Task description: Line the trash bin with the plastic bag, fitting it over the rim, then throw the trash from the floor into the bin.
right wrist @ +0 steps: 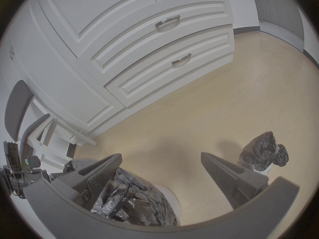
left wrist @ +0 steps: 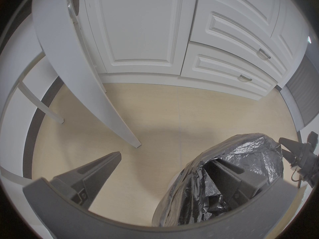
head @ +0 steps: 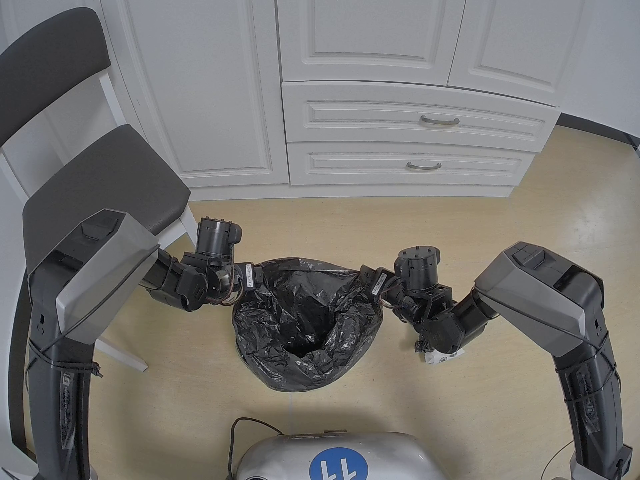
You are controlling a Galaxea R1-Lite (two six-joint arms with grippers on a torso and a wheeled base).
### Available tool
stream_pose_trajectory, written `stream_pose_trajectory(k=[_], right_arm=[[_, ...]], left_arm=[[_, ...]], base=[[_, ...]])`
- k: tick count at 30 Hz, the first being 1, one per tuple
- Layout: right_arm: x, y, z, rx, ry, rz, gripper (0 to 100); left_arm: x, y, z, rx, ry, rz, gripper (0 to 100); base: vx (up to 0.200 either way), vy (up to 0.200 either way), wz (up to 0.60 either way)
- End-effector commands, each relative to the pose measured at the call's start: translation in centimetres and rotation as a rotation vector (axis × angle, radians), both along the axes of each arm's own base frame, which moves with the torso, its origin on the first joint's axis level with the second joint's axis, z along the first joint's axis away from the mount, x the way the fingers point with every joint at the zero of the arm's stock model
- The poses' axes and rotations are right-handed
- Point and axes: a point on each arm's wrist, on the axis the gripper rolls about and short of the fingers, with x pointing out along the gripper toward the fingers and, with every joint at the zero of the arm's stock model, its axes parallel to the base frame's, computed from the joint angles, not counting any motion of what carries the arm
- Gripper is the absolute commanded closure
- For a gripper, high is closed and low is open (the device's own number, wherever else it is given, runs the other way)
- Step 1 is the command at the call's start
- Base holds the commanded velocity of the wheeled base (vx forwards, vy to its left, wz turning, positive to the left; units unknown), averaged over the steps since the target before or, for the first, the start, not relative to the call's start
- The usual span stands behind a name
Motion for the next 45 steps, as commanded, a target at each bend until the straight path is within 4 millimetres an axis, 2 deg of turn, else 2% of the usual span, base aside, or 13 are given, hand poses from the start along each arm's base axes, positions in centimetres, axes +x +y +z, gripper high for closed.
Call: stream_pose_trajectory(k=[1, 10, 16, 31, 34, 39, 45], right_arm=[[0.3, 0.1, -0.2, 0.011, -0.004, -0.004, 0], [0.9, 0.3, -0.9, 0.015, -0.009, -0.009, 0], [1.6, 0.2, -1.1, 0.031, -0.018, -0.019, 0], [2.5, -0.6, -1.3, 0.037, -0.028, -0.043, 0], [2.6, -0.7, -1.9, 0.033, -0.018, -0.043, 0], [2.7, -0.7, -2.7, 0.027, -0.004, -0.042, 0], [2.7, -0.9, -2.5, 0.028, -0.007, -0.045, 0]], left_arm=[[0.4, -0.1, -0.3, 0.0, -0.002, 0.0, 0], [1.3, -0.1, -0.8, -0.003, 0.01, 0.011, 0], [2.7, -0.4, -1.0, -0.004, 0.004, 0.015, 0], [3.7, -0.5, -2.2, -0.015, 0.014, 0.037, 0], [3.8, -0.5, -2.3, -0.015, 0.012, 0.036, 0], [3.6, -0.4, -2.8, 0.008, 0.079, 0.042, 0], [3.9, 0.4, -3.6, 0.005, 0.137, 0.075, 0]], base=[[0.0, 0.0, 0.0], [0.0, 0.0, 0.0], [0.0, 0.0, 0.0], [0.0, 0.0, 0.0], [0.0, 0.0, 0.0], [0.0, 0.0, 0.0], [0.0, 0.0, 0.0]])
